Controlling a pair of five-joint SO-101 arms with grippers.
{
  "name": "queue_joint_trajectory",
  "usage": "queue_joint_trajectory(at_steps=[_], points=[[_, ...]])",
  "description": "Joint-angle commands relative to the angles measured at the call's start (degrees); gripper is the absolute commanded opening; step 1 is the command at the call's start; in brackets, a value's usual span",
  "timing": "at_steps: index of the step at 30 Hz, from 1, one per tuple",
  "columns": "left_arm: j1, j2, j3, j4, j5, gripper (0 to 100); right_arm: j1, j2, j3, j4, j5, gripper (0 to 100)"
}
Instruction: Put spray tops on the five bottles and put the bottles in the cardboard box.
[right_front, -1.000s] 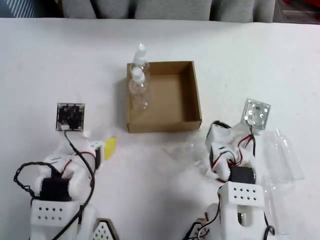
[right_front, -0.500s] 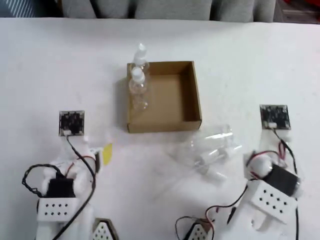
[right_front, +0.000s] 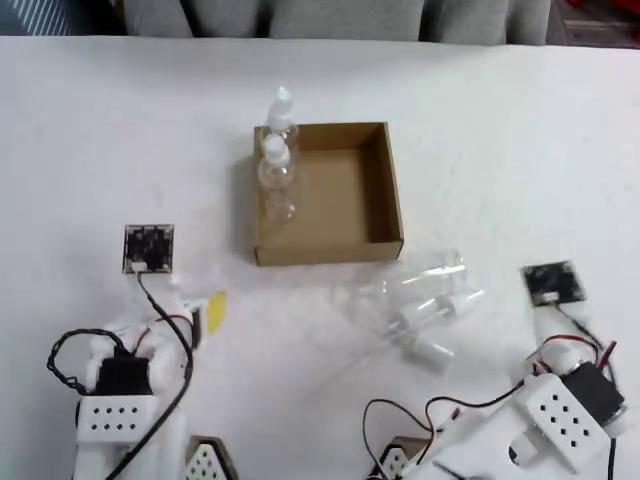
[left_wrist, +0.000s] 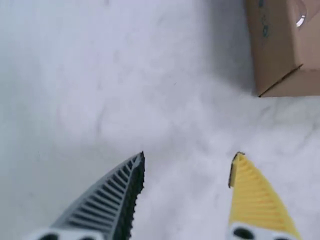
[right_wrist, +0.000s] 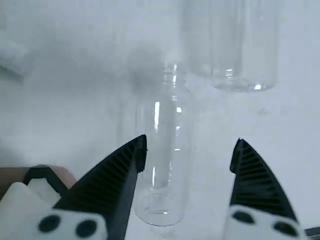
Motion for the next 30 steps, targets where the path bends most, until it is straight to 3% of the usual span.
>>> queue_joint_trajectory(at_steps=[1, 4, 10, 14, 19, 22, 25, 30], points=[[-0.31, -1.01, -0.44, -1.32, -1.41, 27, 0.75, -0.92, 1.49, 0.04, 1.05, 24.6], [-0.31, -1.01, -0.35, -1.23, -1.67, 23, 0.75, -0.48, 3.25, -1.45, 0.97, 24.6], [-0.31, -1.01, -0.35, -1.67, -1.85, 2, 0.75, -0.57, 11.60, -11.82, 0.97, 24.5], [-0.31, -1.01, -0.35, -1.67, -1.85, 5, 0.75, -0.48, 14.33, -16.48, 0.97, 23.1], [-0.31, -1.01, -0.26, -1.67, -1.85, 5, -1.45, -0.92, 14.33, -16.84, 1.32, 1.5], [-0.31, -1.10, 0.18, -1.76, -1.85, 5, -3.30, -1.01, 13.45, -16.57, 0.97, 3.7], [-0.31, -1.10, 0.18, -1.76, -1.85, 5, -6.29, -1.01, 7.56, -12.79, -1.41, 1.4], [-0.48, -1.10, 0.18, -1.76, -1.85, 5, -17.27, -0.75, -10.90, 5.05, -15.38, 2.1]])
